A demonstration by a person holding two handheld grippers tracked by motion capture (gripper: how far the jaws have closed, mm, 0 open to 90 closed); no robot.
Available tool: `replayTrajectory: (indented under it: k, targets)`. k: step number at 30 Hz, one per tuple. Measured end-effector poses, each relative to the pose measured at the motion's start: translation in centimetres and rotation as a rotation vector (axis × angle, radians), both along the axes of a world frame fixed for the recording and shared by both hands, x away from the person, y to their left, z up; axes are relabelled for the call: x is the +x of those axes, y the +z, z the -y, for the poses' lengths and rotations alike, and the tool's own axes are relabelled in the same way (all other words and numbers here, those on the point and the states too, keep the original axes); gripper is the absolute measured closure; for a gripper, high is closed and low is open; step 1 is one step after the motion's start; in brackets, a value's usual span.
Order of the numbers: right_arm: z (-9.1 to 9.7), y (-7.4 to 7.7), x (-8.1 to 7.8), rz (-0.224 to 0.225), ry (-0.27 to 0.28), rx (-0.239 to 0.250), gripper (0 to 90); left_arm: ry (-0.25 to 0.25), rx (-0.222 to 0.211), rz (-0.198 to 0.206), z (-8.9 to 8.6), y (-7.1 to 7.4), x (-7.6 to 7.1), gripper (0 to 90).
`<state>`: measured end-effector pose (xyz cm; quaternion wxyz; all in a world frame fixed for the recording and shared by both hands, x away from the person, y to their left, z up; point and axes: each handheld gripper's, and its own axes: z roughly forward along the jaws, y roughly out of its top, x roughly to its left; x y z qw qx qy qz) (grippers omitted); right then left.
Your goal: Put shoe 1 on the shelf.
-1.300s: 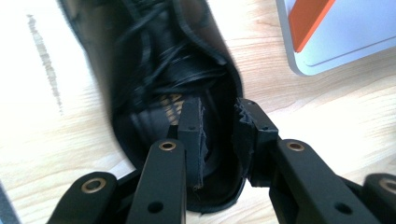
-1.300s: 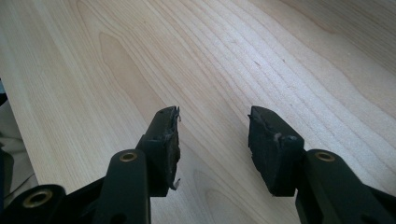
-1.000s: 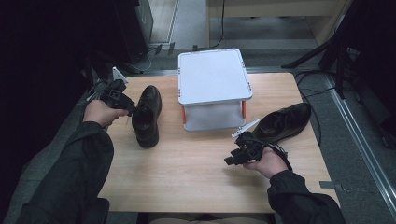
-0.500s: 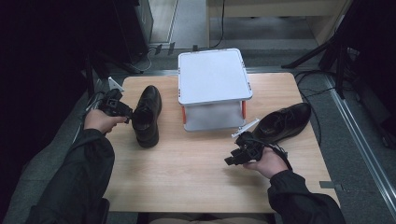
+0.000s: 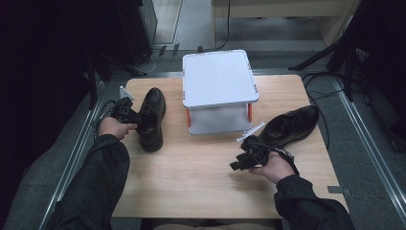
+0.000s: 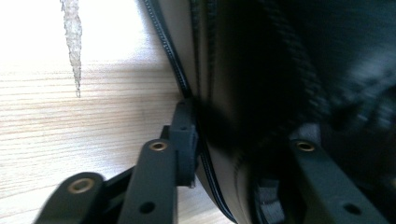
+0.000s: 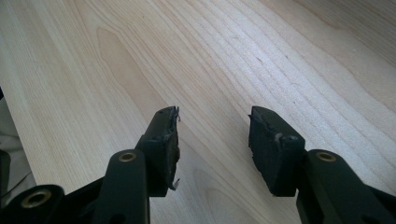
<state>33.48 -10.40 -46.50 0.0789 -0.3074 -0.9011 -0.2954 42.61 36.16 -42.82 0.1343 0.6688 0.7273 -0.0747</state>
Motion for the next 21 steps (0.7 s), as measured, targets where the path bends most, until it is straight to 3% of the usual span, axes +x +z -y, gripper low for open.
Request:
replayTrajectory:
  k: [6, 14, 21]
  targets:
    - [0.1, 0.0, 0.1, 0.002, -0.003, 0.000, 53.3, 0.046, -0.045, -0.027, -0.6, 0.0, 0.1, 76.0]
    - [0.2, 0.0, 0.1, 0.002, -0.005, 0.008, 53.3, 0.091, -0.054, -0.060, -1.0, 0.5, 0.5, 79.9]
    - [0.4, 0.1, 0.2, 0.001, -0.008, 0.008, 53.3, 0.135, -0.087, -0.060, -1.8, 1.6, 0.6, 81.9]
